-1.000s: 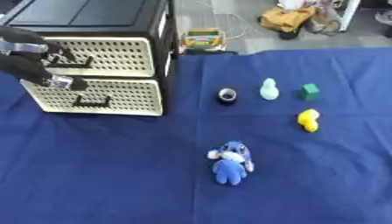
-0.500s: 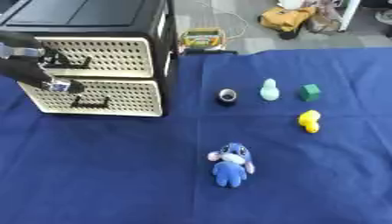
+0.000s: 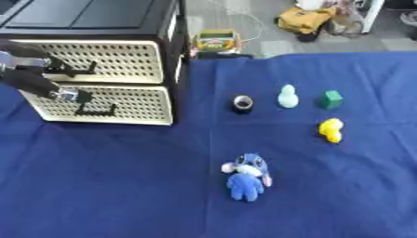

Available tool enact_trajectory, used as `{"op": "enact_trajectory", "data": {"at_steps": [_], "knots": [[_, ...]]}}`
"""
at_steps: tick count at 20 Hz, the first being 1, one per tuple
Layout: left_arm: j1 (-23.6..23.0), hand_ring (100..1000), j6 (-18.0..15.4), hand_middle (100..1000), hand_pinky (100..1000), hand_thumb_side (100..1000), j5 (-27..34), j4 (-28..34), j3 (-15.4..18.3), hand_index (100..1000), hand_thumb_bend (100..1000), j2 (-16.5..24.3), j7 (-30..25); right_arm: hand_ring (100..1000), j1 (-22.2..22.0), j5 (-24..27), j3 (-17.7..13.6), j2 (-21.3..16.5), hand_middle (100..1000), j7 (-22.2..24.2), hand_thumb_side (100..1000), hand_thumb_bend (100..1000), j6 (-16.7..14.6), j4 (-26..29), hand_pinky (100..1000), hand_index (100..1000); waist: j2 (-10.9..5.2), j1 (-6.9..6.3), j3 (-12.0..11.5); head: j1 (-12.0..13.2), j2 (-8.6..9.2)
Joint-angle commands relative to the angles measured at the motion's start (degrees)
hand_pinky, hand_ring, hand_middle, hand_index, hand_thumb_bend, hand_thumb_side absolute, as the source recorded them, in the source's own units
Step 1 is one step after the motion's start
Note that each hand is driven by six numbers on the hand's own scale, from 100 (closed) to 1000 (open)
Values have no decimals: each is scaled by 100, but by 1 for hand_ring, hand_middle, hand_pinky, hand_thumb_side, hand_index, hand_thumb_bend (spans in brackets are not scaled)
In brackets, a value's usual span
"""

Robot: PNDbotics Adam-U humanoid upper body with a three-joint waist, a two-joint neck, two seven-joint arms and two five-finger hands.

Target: Pick up objects from table and place into drawer.

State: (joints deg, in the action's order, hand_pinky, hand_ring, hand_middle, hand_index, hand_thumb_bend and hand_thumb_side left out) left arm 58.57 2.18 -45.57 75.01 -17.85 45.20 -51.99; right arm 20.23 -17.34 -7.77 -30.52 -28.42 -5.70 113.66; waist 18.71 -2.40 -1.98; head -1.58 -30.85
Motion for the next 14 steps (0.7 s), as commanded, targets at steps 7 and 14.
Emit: {"op": "enact_trajectory", "data": {"at_steps": [7, 14], "knots": [[88, 100, -7, 100, 100, 962, -126, -45, 91, 869, 506, 71, 2, 592, 56, -46, -63, -127, 539, -9, 949, 320, 1, 93, 564, 770, -97, 12, -5, 35, 61], [-7, 100, -78, 100, 100, 946, -91, 104, 99, 801, 506, 199, 2, 592, 44, -37, -73, -132, 540, -14, 949, 314, -1, 93, 566, 771, -143, 18, -49, -7, -15]]}}
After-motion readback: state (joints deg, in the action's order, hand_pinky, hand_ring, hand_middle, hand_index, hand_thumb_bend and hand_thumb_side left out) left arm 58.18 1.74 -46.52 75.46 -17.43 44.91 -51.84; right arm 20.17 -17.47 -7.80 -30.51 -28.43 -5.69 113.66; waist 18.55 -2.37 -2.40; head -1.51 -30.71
